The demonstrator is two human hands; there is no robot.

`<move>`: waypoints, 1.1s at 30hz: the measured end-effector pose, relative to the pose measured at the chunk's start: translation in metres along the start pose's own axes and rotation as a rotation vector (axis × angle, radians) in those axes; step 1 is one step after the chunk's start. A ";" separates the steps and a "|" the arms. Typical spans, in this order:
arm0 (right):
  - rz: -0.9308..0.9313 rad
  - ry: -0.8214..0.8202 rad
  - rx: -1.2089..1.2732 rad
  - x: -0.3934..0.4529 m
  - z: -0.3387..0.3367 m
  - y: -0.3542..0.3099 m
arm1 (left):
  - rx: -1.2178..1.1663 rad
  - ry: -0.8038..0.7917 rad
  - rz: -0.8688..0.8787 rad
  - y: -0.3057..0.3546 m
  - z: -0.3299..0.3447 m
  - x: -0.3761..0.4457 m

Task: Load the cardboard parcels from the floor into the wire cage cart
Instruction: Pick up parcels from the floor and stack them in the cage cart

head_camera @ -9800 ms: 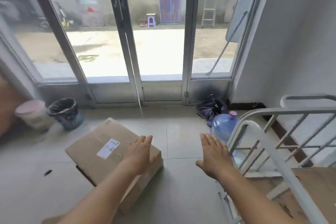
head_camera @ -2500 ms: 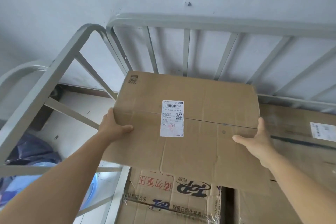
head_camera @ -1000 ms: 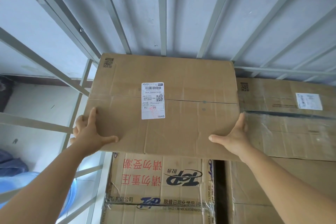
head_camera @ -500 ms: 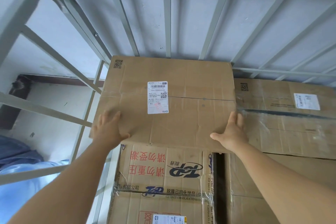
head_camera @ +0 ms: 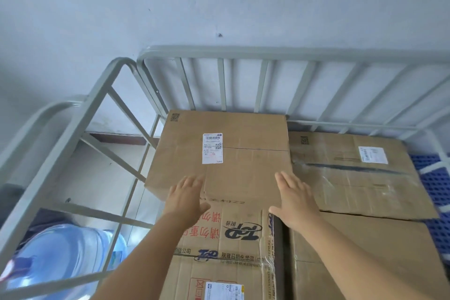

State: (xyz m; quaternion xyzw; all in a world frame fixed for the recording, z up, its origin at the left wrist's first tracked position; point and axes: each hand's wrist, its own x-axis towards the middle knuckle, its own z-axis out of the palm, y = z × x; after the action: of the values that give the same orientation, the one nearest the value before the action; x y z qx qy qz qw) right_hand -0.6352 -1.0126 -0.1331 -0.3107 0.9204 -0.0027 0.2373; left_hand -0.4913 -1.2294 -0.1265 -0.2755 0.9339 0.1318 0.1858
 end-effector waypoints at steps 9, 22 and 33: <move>0.090 0.065 0.088 -0.122 -0.027 0.016 | 0.046 0.039 0.226 0.076 -0.025 -0.076; 0.534 0.283 0.204 -0.315 -0.023 0.032 | 0.173 0.054 0.753 0.161 -0.041 -0.184; 0.985 0.457 0.340 -0.501 0.027 0.029 | 0.270 -0.053 1.184 0.254 -0.008 -0.304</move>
State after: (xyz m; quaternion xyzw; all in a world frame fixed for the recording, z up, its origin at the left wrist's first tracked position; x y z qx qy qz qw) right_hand -0.2924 -0.6977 0.0570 0.2062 0.9712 -0.1072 0.0521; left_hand -0.4003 -0.8841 0.0450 0.3201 0.9320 0.1000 0.1376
